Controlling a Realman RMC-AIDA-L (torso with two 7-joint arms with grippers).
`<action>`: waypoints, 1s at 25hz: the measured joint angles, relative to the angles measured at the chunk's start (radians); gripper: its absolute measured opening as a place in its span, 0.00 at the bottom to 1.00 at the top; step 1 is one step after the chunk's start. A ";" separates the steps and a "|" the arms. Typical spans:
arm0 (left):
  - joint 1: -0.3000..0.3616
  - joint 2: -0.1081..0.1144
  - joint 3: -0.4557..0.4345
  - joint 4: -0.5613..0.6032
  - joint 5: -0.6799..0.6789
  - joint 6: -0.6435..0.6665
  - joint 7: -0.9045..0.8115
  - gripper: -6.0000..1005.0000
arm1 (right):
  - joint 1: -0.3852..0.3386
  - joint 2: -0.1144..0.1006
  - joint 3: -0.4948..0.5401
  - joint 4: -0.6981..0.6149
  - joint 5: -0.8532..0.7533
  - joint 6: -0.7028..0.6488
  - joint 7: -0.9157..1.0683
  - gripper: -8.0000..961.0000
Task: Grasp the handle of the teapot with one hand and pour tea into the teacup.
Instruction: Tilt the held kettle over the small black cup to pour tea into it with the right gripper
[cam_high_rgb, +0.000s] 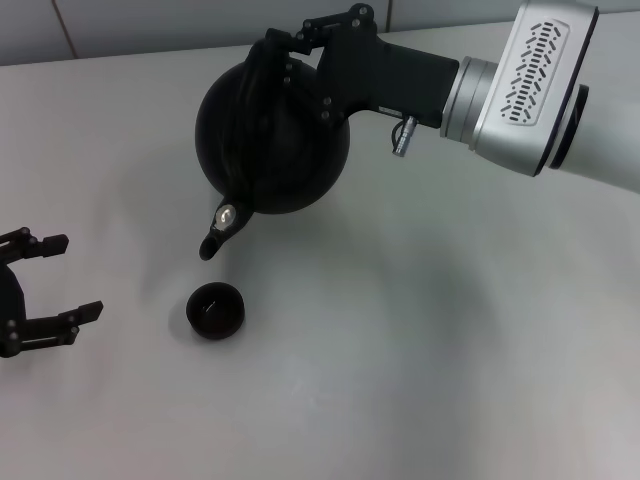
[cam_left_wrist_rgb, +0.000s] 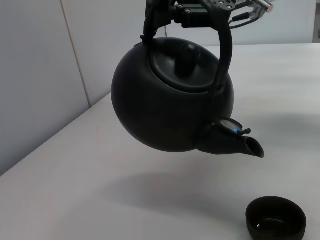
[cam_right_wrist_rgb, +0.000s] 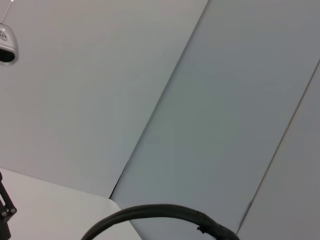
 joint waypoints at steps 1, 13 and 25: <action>0.000 0.000 0.001 0.000 0.000 0.000 0.000 0.84 | 0.001 0.000 0.000 0.000 0.000 0.000 0.000 0.11; -0.001 -0.001 0.001 0.000 0.000 -0.005 0.000 0.84 | 0.006 0.001 -0.001 0.000 -0.002 0.010 -0.027 0.11; 0.002 -0.005 -0.001 0.000 0.000 -0.006 0.000 0.84 | 0.009 0.001 -0.013 0.000 -0.003 0.011 -0.030 0.11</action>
